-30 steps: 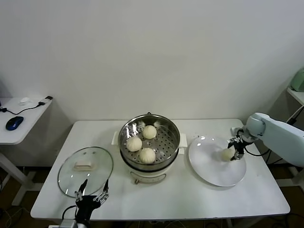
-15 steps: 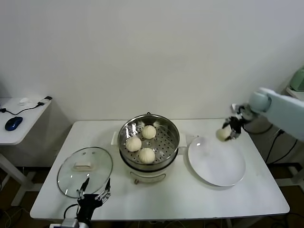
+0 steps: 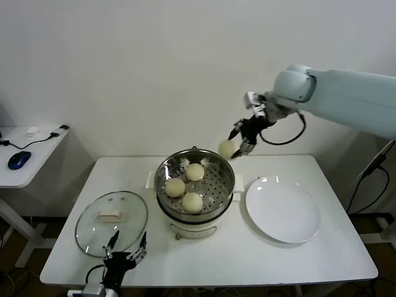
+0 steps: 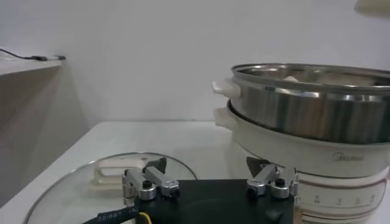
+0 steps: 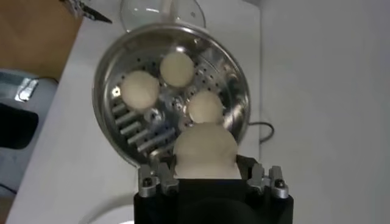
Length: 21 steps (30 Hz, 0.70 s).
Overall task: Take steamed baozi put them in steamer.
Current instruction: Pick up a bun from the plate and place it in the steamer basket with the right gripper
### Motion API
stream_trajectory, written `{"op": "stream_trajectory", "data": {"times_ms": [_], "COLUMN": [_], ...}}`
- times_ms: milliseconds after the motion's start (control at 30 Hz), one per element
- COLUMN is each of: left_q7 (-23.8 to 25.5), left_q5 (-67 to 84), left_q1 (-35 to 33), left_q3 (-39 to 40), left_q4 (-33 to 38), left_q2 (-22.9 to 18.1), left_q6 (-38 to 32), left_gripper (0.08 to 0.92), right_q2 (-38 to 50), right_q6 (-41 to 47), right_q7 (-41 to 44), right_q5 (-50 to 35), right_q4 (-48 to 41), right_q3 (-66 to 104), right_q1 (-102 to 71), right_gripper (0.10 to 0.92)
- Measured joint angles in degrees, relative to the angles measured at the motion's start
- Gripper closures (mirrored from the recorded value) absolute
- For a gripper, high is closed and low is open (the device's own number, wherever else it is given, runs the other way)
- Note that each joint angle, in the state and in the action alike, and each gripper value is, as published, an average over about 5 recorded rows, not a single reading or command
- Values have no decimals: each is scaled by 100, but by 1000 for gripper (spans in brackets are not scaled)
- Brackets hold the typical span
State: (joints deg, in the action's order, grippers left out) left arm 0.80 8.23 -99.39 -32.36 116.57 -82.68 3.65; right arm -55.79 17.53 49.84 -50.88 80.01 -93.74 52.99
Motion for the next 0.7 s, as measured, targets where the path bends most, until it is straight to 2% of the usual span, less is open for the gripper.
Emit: {"op": "stream_trajectory", "data": {"times_ms": [200, 700], "left_q7": [-1, -10], "left_q5": [1, 44], "left_q1": [-4, 9], "left_q3": [-31, -97], "left_q4": [-36, -112], "left_q2": [33, 35], "left_q6": [1, -8], "left_gripper": [177, 177], "right_q2": [-290, -840], "right_q6": [273, 440], "right_q7": [-396, -713], "right_q5": [-86, 81], "right_q4": [39, -654], "right_q3": [-39, 53], "right_q1": [-443, -1427], "right_gripper": [355, 352]}}
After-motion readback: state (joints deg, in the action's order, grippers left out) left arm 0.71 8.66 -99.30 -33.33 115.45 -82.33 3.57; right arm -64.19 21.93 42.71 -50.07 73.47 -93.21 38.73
